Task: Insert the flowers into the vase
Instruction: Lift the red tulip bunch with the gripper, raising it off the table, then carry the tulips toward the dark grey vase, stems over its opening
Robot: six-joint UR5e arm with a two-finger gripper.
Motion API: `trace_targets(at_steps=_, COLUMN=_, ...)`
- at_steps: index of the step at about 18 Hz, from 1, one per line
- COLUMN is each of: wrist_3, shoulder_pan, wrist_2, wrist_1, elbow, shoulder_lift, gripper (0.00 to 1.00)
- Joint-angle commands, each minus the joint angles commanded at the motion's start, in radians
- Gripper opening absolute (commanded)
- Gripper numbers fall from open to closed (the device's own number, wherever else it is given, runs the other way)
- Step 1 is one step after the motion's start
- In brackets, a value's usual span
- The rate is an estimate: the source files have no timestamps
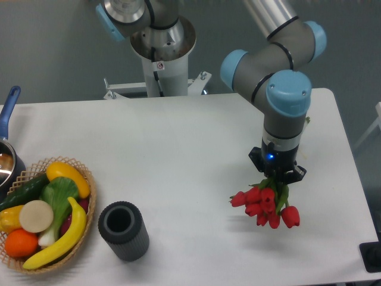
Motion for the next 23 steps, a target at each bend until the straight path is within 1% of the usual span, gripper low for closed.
trace_targets(at_steps=2, wrist_3=0.0, shoulder_pan=-0.002, wrist_2=-0.008, wrist_1=0.0, elbow=0.0, shoulder_lift=0.003, gripper=0.03)
trace_targets(at_steps=4, wrist_3=-0.009, shoulder_pan=-0.005, wrist_2=-0.034, wrist_1=0.0, elbow=0.018, shoulder_lift=0.006, gripper=0.03)
trace_targets(at_steps=9, wrist_3=-0.017, shoulder_pan=0.0, wrist_2=-0.224, wrist_1=0.014, elbow=0.069, shoulder_lift=0.018, gripper=0.0)
trace_targets(at_steps=10, wrist_3=-0.018, shoulder_pan=0.002, wrist_2=-0.268, wrist_1=0.023, elbow=0.074, shoulder_lift=0.018, gripper=0.0)
trace_targets(at_steps=13, wrist_3=-0.052, shoulder_pan=0.002, wrist_2=-0.386, wrist_1=0.086, elbow=0.063, shoulder_lift=0.021, gripper=0.0)
trace_targets(at_steps=15, wrist_3=-0.106, shoulder_pan=0.002, wrist_2=-0.489, wrist_1=0.121, elbow=0.063, shoulder_lift=0.05, gripper=0.0)
trace_targets(at_steps=17, wrist_3=-0.158, shoulder_pan=0.0, wrist_2=-0.601, wrist_1=0.158, elbow=0.063, shoulder_lift=0.058, gripper=0.0)
trace_targets(at_steps=18, wrist_3=-0.169, shoulder_pan=-0.002, wrist_2=-0.638, wrist_1=0.173, elbow=0.063, shoulder_lift=0.063, gripper=0.0)
trace_targets(at_steps=22, wrist_3=-0.176, shoulder_pan=-0.023, wrist_2=-0.745, wrist_1=0.181, elbow=0.063, shoulder_lift=0.075, gripper=0.0)
trace_targets(at_steps=23, wrist_3=-0.179, shoulder_pan=-0.035, wrist_2=-0.787, wrist_1=0.181, elbow=0.061, shoulder_lift=0.075, gripper=0.0)
